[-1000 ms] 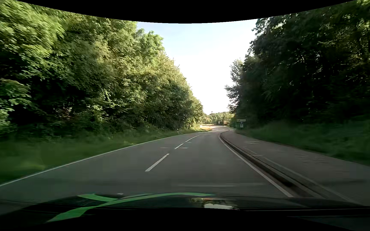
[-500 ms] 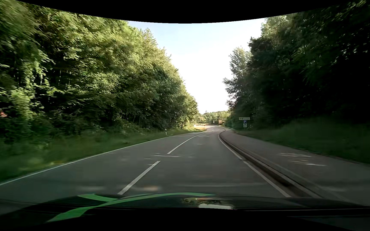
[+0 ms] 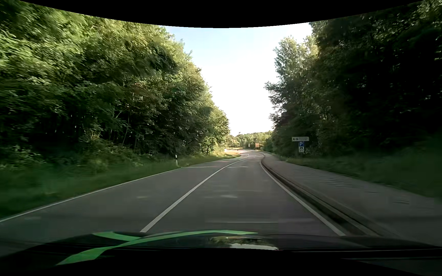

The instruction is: Follow the waypoints while adhering to traffic rules and regulations

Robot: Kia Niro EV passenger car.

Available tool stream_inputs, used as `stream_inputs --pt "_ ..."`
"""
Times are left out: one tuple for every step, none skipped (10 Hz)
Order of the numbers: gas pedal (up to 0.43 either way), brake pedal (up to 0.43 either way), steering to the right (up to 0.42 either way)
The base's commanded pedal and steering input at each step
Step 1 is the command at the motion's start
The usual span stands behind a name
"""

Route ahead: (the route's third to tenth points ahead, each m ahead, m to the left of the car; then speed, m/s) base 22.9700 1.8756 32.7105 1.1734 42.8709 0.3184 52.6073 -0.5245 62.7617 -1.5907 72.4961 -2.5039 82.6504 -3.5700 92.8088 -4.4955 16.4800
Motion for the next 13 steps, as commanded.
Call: stream_inputs --pt "0.130 0.000 0.017" --pt "0.130 0.000 0.016" --pt "0.130 0.000 0.016" --pt "0.130 0.000 0.016" --pt "0.110 0.000 0.016" --pt "0.110 0.000 0.016" --pt "0.098 0.000 0.015" --pt "0.079 0.000 0.015" --pt "0.079 0.000 0.013" --pt "0.079 0.000 0.011" --pt "0.079 0.000 0.011" --pt "0.079 0.000 0.011" --pt "0.079 0.000 0.010"
